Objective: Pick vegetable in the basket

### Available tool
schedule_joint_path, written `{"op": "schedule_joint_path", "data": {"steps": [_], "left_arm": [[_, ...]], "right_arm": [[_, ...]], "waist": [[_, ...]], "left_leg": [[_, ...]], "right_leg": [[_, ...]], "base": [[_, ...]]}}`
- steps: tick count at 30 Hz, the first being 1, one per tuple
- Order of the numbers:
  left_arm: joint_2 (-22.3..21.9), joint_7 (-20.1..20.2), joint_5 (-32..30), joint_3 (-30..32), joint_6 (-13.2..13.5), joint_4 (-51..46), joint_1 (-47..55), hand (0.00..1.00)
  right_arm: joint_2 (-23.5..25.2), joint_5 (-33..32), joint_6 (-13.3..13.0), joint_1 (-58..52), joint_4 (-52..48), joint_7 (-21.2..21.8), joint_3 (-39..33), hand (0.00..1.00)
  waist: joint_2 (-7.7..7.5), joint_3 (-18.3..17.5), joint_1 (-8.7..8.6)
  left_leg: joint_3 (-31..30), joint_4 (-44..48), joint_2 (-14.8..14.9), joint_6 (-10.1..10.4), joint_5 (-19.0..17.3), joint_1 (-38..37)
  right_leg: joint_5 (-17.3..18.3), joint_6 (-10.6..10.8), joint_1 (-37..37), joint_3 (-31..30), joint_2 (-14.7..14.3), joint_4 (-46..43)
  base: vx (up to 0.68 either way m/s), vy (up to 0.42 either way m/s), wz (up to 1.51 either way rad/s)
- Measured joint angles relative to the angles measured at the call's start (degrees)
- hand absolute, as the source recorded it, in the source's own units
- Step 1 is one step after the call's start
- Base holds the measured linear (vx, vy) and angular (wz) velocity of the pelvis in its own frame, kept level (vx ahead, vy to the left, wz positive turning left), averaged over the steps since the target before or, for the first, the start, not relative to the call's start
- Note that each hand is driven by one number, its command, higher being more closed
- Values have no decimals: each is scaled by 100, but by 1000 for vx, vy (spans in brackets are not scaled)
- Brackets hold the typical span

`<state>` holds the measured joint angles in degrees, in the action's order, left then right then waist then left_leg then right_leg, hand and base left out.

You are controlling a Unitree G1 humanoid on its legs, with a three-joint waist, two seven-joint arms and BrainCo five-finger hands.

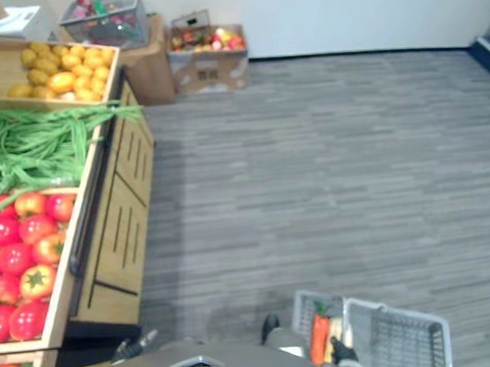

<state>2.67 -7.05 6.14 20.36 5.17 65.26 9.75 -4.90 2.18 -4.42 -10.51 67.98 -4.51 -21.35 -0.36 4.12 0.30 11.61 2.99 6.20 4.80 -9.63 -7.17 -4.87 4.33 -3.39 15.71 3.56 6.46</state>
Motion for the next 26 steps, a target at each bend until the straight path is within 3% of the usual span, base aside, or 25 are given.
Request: {"op": "schedule_joint_path", "data": {"steps": [15, 26], "left_arm": [[189, -30, -33, -675, 94, 258, -114, 0], [203, 26, -32, -700, 94, 301, -116, 0]], "right_arm": [[108, -119, -14, -132, 70, -139, -84, 100], [93, -95, 3, -51, 223, -139, -65, 100]], "waist": [[36, -33, -8], [24, -22, -14]], "left_leg": [[-121, -187, -92, -48, 78, -147], [-146, -196, -94, -48, 80, -211]], "right_leg": [[2, 3, -106, 108, 73, 3], [2, 3, -187, 136, 75, 7]], "base": [[2, 15, 4], [3, 1, 0]]}}
